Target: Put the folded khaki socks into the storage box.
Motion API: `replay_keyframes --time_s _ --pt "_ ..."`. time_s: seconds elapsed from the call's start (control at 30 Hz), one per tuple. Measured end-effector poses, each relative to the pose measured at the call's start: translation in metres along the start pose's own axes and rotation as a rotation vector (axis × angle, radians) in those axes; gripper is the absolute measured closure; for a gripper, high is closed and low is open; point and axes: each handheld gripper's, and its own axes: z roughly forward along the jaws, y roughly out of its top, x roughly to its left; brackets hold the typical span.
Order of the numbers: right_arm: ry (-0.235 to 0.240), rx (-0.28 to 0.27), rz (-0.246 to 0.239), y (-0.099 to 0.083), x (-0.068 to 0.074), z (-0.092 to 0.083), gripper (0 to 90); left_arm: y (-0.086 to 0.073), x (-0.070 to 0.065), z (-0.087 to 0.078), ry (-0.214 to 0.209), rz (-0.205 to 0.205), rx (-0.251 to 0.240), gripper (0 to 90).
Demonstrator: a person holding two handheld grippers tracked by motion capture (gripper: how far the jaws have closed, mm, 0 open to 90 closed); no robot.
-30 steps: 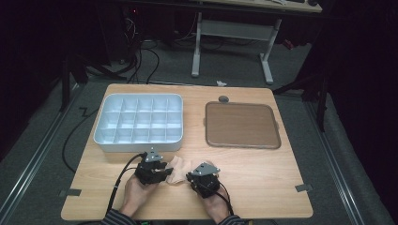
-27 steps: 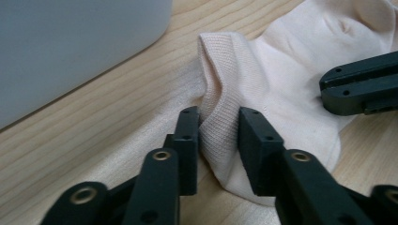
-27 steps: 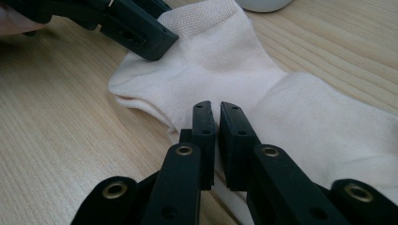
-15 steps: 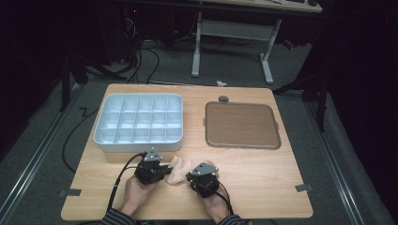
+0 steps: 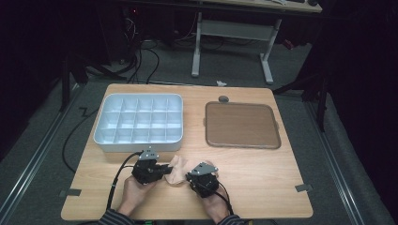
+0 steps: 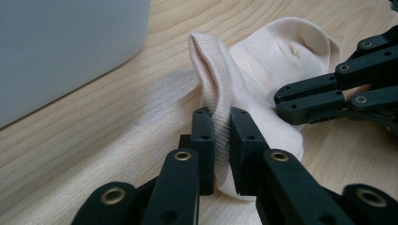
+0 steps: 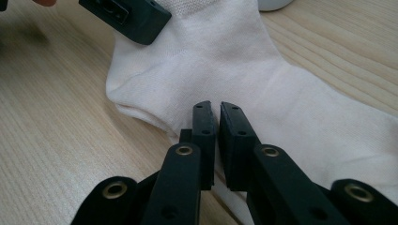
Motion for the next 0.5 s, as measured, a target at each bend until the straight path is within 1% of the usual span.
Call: replay_keyframes --time_s 0.17,0.43,0.5 --pt "0.002 -0.001 -0.004 0.0003 -0.0001 0.0003 84.9 0.0002 0.0000 -0.0015 -0.010 0.004 -0.006 81.9" --pt "0.003 0.000 -0.006 0.0007 -0.0001 0.0005 85.0 0.0009 0.0001 -0.0029 -0.030 -0.007 -0.023 82.0" --pt "0.003 0.001 -0.005 0.0010 0.0002 0.0007 85.0 0.0012 -0.0006 -0.0037 -0.031 -0.004 -0.027 82.0"
